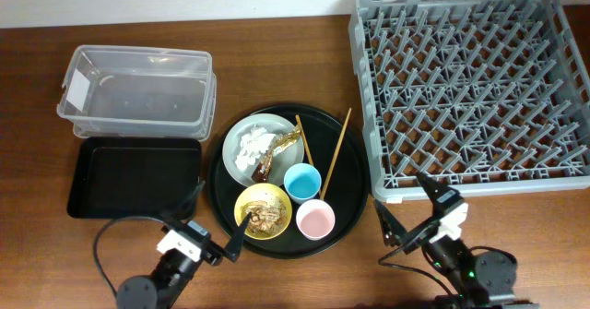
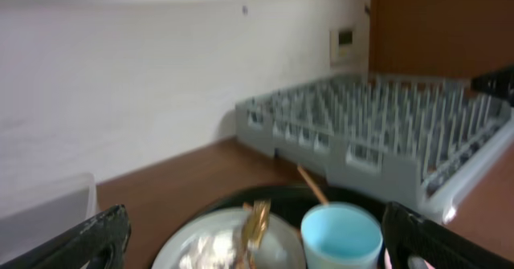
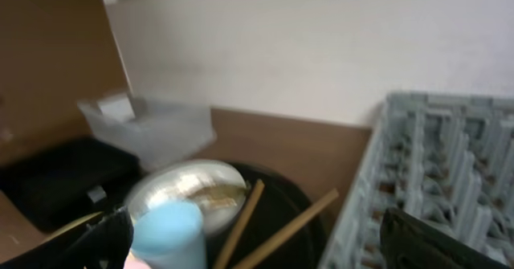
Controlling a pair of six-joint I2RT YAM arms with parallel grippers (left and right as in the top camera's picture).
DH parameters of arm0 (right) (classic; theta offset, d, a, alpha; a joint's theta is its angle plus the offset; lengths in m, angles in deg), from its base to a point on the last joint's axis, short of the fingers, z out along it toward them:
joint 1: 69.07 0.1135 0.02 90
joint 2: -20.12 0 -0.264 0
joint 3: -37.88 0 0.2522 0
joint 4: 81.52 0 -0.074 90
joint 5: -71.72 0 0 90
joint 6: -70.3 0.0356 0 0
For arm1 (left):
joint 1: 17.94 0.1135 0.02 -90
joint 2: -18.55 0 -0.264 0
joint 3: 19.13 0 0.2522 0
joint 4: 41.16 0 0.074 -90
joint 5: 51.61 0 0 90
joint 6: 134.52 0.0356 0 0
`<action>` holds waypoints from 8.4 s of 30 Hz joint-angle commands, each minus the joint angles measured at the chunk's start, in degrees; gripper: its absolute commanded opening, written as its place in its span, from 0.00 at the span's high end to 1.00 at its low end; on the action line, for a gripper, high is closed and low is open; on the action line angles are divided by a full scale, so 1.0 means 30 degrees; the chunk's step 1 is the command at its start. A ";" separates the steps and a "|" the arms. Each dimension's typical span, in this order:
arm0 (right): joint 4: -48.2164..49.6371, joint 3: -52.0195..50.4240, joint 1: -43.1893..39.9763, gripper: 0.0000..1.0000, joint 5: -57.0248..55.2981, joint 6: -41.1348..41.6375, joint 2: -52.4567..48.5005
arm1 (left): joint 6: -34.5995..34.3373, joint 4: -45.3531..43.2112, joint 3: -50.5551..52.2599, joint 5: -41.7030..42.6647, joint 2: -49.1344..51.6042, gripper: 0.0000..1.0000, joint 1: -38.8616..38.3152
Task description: Sort waste into correct bins and load items into the dishwasher rack
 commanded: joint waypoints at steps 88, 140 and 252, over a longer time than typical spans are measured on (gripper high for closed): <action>-2.6491 2.9478 -0.1005 0.09 -0.6608 0.2863 -2.3897 | -0.4925 2.0524 -2.2061 -0.9333 3.0855 0.44 -1.2866; -2.4582 3.0614 -0.6900 0.12 0.0313 0.2674 -3.3893 | -0.1042 2.3132 -2.6214 0.4612 2.7620 0.01 -0.4816; -2.8618 3.1846 -0.3468 0.11 0.0656 0.0204 -2.2396 | -0.2601 2.2658 -3.7252 -1.1329 3.6370 1.00 -0.1209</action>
